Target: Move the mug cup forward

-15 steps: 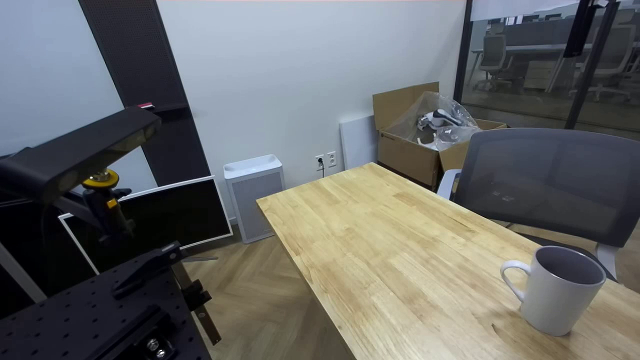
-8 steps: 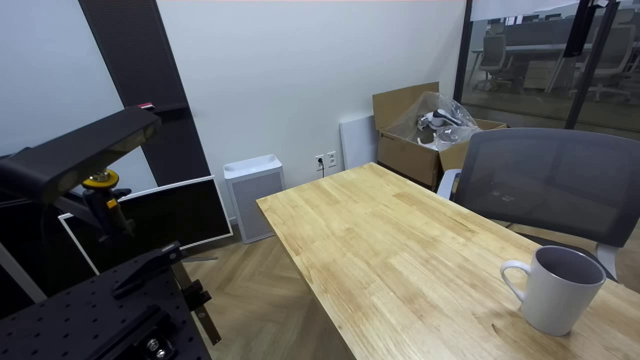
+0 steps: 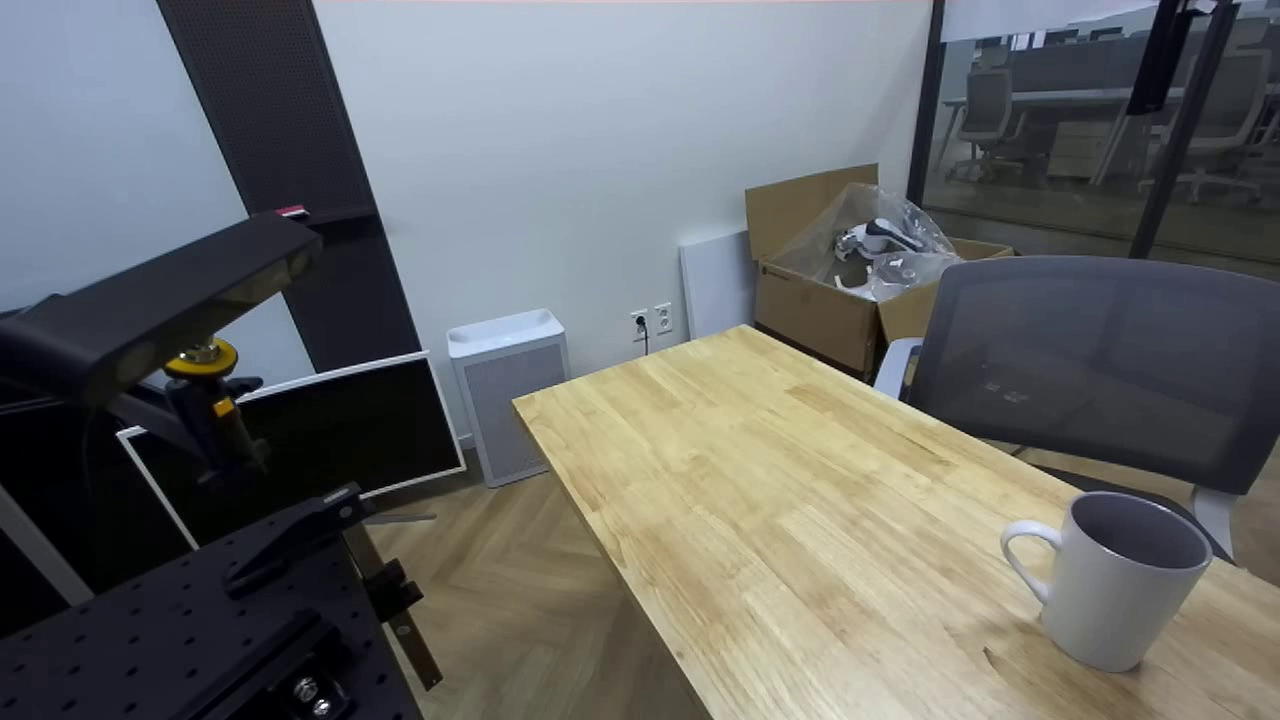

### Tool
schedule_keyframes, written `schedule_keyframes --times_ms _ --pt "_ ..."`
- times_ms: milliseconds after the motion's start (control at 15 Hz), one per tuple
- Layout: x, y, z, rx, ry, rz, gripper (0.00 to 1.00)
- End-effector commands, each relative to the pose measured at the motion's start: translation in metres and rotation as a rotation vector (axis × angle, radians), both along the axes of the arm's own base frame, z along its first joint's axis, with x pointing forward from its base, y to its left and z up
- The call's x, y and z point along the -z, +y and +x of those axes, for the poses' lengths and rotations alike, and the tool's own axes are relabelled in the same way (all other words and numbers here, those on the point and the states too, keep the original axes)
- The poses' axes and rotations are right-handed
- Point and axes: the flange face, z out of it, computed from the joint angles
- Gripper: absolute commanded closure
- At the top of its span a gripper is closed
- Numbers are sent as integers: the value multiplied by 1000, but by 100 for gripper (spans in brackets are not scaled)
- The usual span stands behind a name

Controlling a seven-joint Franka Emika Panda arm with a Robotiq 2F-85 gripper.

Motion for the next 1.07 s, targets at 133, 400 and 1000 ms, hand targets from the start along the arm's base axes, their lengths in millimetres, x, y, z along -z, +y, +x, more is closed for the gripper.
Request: schedule_keyframes --times_ms 133,400,1000 --pt "31 0 8 19 14 5 0" --pt "50 0 16 53 -27 20 0" --pt "110 -1 19 83 14 3 0"
